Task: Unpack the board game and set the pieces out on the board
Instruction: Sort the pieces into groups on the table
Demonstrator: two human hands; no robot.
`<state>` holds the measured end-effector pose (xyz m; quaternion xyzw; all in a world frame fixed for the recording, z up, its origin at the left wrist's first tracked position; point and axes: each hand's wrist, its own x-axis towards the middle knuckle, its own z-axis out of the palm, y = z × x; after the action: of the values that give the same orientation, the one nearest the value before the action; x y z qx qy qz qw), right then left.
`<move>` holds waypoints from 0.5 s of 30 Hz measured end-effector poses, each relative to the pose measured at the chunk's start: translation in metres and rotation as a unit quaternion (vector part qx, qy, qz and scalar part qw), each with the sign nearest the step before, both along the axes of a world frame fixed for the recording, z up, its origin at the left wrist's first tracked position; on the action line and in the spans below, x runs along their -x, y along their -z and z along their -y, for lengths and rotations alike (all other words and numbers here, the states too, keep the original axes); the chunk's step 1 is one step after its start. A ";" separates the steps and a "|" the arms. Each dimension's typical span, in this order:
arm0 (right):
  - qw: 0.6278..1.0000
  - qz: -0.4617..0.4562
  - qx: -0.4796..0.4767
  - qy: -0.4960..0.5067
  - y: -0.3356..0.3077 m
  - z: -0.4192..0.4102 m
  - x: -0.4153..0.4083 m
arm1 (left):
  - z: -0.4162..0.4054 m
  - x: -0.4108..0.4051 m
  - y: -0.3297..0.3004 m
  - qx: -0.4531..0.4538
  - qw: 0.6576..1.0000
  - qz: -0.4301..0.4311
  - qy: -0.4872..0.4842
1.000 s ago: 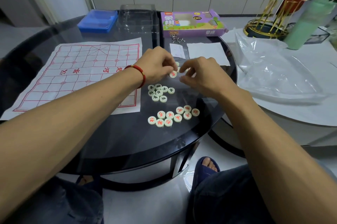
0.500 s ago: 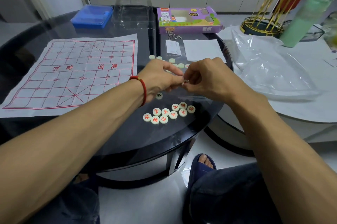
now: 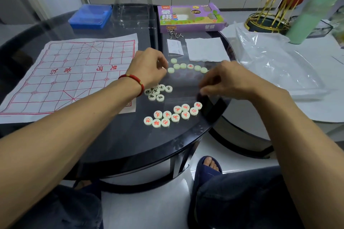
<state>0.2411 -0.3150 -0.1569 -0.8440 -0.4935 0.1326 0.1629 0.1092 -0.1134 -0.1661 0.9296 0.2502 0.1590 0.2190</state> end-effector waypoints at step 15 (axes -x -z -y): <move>0.982 -0.047 -0.067 0.169 0.011 -0.005 -0.026 | 0.036 -0.017 0.001 -0.019 0.997 0.007 0.077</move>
<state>0.2670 -0.3104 -0.1676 -0.8951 -0.3436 0.1092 0.2623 0.1267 -0.1493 -0.1671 0.9490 0.1735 0.1527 0.2142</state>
